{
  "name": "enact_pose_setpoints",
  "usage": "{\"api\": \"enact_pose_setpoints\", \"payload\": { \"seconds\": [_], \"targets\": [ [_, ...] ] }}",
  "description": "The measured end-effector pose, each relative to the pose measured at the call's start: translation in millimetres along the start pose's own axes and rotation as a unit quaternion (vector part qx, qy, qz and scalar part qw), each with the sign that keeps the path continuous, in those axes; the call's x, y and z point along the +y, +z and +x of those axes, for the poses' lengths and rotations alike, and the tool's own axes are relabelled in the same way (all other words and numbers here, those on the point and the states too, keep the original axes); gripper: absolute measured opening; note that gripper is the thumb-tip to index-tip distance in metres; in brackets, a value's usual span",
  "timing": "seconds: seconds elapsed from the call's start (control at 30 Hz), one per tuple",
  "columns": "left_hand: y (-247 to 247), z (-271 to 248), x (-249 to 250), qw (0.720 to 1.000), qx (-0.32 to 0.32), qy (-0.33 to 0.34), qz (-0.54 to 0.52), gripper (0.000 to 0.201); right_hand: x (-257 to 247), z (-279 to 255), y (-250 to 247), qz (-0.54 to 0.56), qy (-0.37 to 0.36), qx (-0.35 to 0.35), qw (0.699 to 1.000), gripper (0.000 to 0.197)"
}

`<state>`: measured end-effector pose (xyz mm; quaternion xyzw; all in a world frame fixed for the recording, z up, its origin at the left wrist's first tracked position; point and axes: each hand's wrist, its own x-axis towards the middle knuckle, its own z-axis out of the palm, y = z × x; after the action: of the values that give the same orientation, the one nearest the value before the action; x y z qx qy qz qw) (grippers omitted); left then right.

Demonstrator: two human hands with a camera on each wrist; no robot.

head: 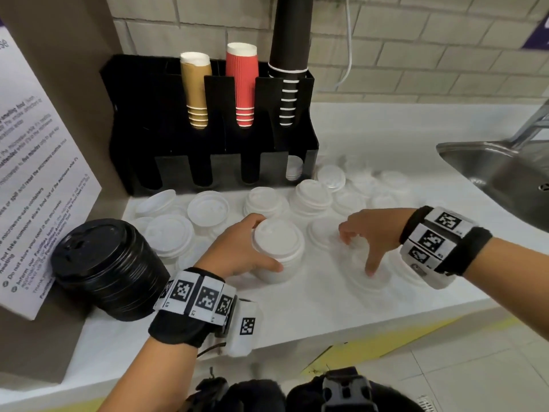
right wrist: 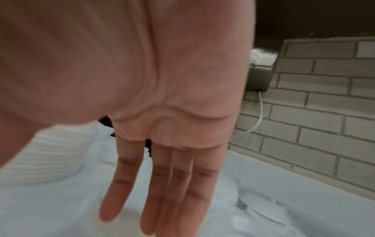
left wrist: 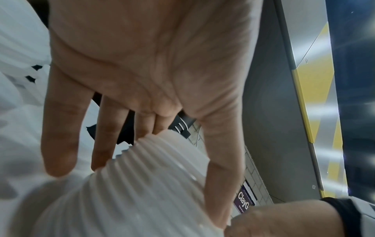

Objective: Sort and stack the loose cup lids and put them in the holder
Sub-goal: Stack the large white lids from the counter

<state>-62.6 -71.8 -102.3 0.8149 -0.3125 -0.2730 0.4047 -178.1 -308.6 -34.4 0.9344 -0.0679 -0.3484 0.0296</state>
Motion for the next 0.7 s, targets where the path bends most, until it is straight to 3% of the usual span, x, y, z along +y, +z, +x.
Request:
{"api": "enact_pose_setpoints", "payload": {
  "seconds": [0.4,0.57,0.7],
  "targets": [
    [10,6,1,1.000,0.017,0.006,-0.013,0.080,-9,-6,35,-0.054,-0.029,0.024,0.998,0.085],
    [13,0,-1,0.999,0.022,0.003,-0.038,0.104,-4,-14,30,0.097,-0.053,0.091,0.990,0.073],
    [12,0,-1,0.999,0.028,0.006,-0.039,0.090,4,-20,18,0.186,-0.069,0.124,0.972,0.068]
  ]
}}
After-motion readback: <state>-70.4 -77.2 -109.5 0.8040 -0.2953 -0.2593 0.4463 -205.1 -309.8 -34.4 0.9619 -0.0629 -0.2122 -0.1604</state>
